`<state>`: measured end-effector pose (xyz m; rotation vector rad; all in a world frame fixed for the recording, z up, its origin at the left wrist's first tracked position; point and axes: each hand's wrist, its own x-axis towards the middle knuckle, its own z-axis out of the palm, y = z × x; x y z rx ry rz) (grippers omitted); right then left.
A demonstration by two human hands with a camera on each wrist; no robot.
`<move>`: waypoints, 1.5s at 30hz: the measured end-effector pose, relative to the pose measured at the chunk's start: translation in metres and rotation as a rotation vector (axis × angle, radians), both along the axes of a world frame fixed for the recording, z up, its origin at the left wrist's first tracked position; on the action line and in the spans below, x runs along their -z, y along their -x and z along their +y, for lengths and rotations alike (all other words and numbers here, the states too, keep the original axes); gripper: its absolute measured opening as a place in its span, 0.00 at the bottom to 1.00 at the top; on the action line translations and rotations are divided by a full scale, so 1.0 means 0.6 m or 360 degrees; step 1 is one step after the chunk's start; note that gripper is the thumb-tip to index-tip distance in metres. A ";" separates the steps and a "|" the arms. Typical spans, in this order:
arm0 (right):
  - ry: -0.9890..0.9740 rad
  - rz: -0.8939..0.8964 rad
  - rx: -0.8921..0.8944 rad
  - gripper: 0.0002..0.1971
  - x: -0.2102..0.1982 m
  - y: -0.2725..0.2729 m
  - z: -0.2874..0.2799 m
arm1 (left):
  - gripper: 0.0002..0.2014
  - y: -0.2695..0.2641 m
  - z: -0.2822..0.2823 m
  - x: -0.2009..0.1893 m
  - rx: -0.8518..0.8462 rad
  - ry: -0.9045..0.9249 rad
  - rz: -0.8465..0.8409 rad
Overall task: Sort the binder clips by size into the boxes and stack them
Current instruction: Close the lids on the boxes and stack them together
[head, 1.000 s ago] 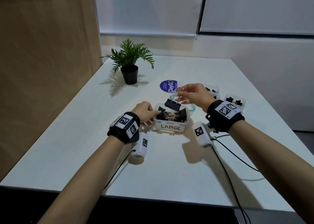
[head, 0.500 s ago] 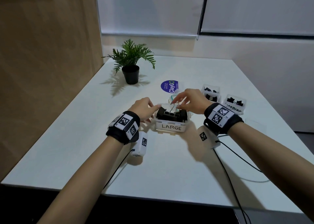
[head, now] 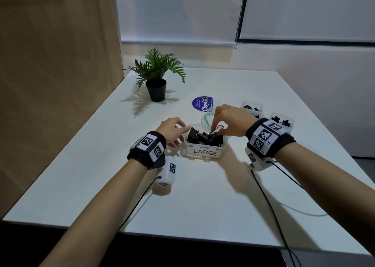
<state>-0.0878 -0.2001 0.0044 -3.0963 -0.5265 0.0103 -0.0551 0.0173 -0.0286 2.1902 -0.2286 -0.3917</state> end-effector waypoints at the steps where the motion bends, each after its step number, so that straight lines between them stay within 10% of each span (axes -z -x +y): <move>1: 0.0025 -0.0012 0.0005 0.09 -0.003 0.000 -0.002 | 0.14 -0.001 -0.003 0.002 0.0008 0.0012 0.0007; 13: -0.0117 -0.0099 0.0134 0.06 -0.028 0.017 -0.006 | 0.15 0.040 -0.020 -0.010 0.0027 0.0125 0.0459; 24: 0.0467 -0.0333 0.0138 0.08 0.011 0.072 0.090 | 0.03 0.047 -0.026 -0.005 0.0053 0.0245 0.0534; 29: 0.0073 -0.0159 0.0180 0.21 0.027 0.071 0.069 | 0.06 0.045 -0.021 -0.011 0.0069 0.0279 0.0527; 34: -0.0621 -0.0048 0.0194 0.08 0.030 0.066 0.018 | 0.20 0.020 -0.012 -0.006 0.0003 -0.0003 0.0191; 38: -0.0732 -0.0051 0.0221 0.22 0.037 0.058 0.004 | 0.21 -0.014 -0.027 -0.005 -0.0036 -0.0301 -0.0275; 45: -0.0662 0.0307 0.0625 0.50 0.042 0.028 -0.007 | 0.14 -0.034 -0.048 -0.008 0.0118 -0.0113 0.0069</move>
